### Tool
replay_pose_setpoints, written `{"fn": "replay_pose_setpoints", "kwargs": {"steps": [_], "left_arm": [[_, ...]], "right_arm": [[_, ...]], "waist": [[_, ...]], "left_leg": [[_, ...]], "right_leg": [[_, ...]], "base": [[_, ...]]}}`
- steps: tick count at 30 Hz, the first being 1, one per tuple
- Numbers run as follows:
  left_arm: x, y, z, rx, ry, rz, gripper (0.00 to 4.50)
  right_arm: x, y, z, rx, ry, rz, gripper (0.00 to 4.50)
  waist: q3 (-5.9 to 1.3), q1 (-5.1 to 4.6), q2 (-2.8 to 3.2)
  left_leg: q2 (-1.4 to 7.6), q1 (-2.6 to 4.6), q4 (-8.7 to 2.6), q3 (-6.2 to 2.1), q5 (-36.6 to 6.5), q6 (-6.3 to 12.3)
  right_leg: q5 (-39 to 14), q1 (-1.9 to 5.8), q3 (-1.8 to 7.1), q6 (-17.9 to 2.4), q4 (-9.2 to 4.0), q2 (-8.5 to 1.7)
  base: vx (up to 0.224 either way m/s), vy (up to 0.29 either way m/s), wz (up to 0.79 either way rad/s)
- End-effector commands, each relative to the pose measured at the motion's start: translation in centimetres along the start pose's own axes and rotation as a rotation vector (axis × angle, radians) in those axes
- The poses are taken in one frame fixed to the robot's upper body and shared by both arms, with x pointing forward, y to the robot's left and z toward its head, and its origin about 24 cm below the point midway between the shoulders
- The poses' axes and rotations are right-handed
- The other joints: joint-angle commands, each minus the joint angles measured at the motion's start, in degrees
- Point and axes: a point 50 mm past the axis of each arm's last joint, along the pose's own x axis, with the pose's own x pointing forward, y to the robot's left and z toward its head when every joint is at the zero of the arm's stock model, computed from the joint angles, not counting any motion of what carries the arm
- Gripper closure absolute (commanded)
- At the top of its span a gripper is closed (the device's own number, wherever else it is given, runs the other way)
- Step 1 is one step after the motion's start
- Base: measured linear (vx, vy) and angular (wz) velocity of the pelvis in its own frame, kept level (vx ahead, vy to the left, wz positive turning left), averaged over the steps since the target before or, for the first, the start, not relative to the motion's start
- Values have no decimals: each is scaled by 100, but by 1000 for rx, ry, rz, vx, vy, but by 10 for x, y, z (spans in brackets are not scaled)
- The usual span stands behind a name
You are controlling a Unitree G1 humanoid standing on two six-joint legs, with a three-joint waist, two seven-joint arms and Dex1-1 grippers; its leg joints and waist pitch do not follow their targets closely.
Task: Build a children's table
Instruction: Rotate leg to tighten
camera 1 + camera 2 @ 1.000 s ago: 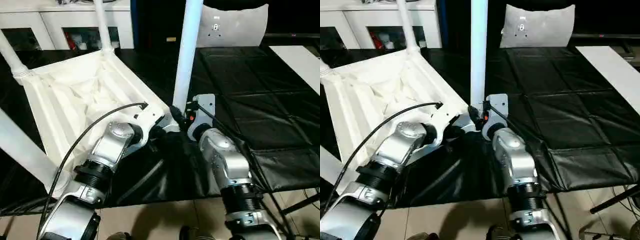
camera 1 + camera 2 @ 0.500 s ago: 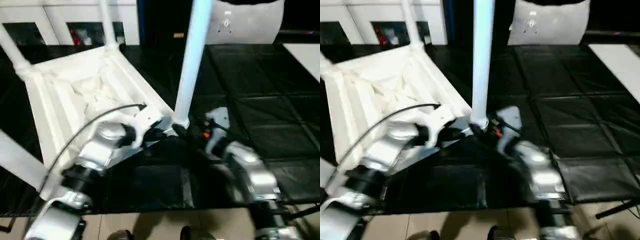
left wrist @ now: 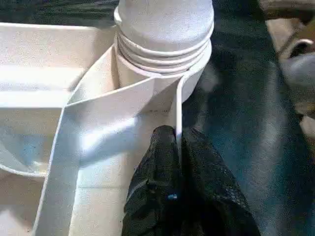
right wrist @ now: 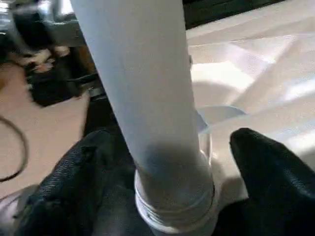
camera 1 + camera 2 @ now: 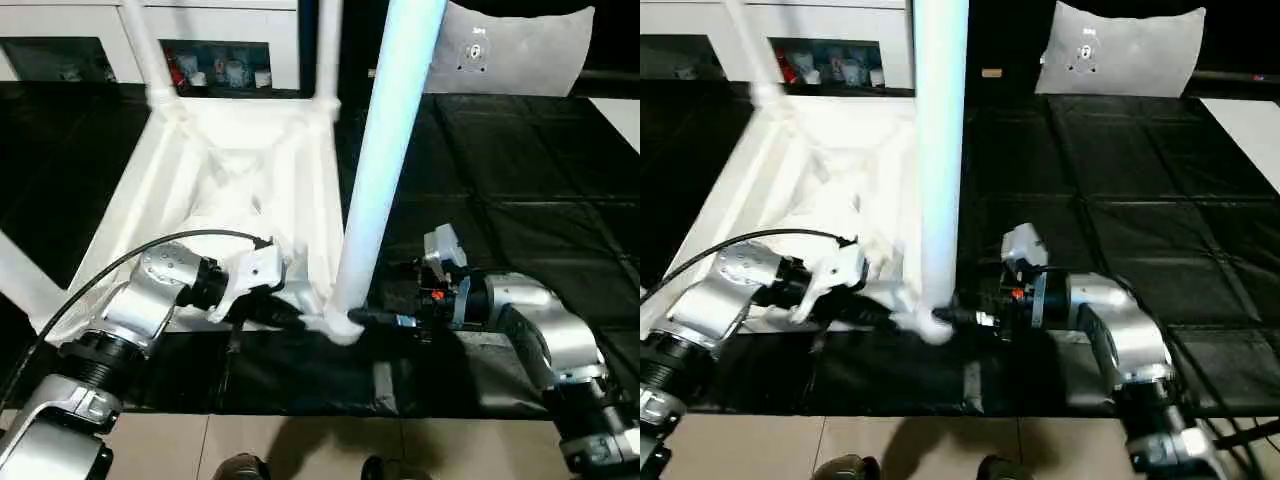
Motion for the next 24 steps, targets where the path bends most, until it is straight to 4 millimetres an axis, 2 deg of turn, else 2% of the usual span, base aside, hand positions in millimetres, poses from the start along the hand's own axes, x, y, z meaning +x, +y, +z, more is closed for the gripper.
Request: {"fn": "replay_pose_setpoints", "kwargs": {"steps": [1, 6, 12, 19, 20, 24], "left_arm": [[7, -4, 7, 42, -5, -96, 450], [7, -5, 7, 54, -4, -130, 450], [9, -7, 7, 54, -6, -149, 450], [10, -7, 7, 49, -8, -147, 450], [12, -6, 7, 35, -17, -132, 450], [17, -1, 11, -6, -24, -56, 450]], "right_arm": [[0, 1, 2, 2, 20, 65, 65], [4, -4, 3, 5, 47, 114, 111], [8, -7, 1, 32, 63, 145, 160], [9, -5, -1, 58, 71, 172, 221], [10, -1, -2, 87, 57, 188, 230], [15, 6, -2, 128, 22, 179, 241]], "waist": [[-407, 4, -35], [-416, 77, -56], [-431, 77, -65], [-434, 82, -70], [-425, 82, -53], [-418, 90, -67]], "left_leg": [[239, 56, -367, 11, -812, 479], [236, 57, -357, 10, -789, 405], [229, 43, -340, 7, -674, 433], [229, 39, -333, 5, -666, 453], [228, 41, -334, 5, -677, 454], [229, 48, -337, 7, -689, 419]], "right_leg": [[-957, 337, 256, -1517, -291, -304], [-1069, 330, 258, -1485, -288, -315], [-854, 341, 249, -1523, -253, -305], [-870, 348, 246, -1527, -248, -303], [-892, 342, 246, -1529, -252, -297], [-936, 340, 253, -1499, -255, -295]], "base": [[0, 0, 0], [0, 0, 0], [0, 0, 0], [0, 0, 0], [0, 0, 0], [0, 0, 0]]}}
